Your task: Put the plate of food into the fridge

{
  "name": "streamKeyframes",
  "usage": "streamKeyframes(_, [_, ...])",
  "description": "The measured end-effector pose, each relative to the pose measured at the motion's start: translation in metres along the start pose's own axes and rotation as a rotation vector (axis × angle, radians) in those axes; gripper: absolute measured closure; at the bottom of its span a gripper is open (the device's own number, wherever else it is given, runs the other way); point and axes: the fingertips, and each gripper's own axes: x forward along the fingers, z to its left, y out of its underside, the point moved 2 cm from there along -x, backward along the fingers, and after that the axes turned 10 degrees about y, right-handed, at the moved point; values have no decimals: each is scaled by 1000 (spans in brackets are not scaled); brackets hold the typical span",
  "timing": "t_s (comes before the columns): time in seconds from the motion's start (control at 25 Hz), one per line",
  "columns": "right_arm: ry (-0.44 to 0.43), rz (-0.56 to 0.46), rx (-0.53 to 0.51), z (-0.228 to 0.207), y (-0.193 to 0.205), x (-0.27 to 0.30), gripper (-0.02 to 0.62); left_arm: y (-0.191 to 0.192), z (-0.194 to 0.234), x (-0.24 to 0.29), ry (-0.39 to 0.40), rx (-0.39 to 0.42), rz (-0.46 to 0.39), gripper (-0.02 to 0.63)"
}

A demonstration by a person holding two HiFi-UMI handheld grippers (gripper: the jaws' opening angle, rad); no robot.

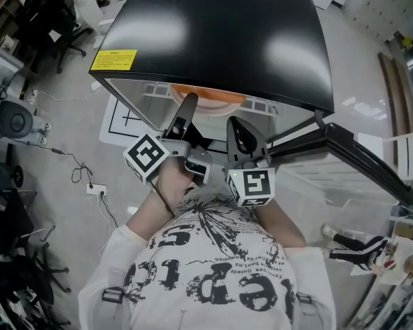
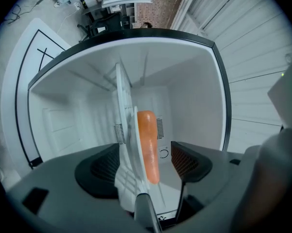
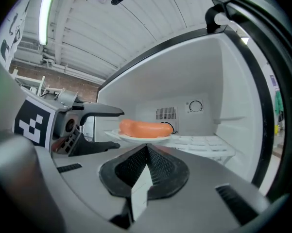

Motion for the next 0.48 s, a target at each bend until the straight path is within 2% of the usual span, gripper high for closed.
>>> streamKeyframes(0.2, [-27,3,0,18,1,2,595,-5,-9,-10,66,76,54,290])
streamKeyframes(0.48, [-9,12,7,35,3,5,595,-24,3,-33,22,377,156,290])
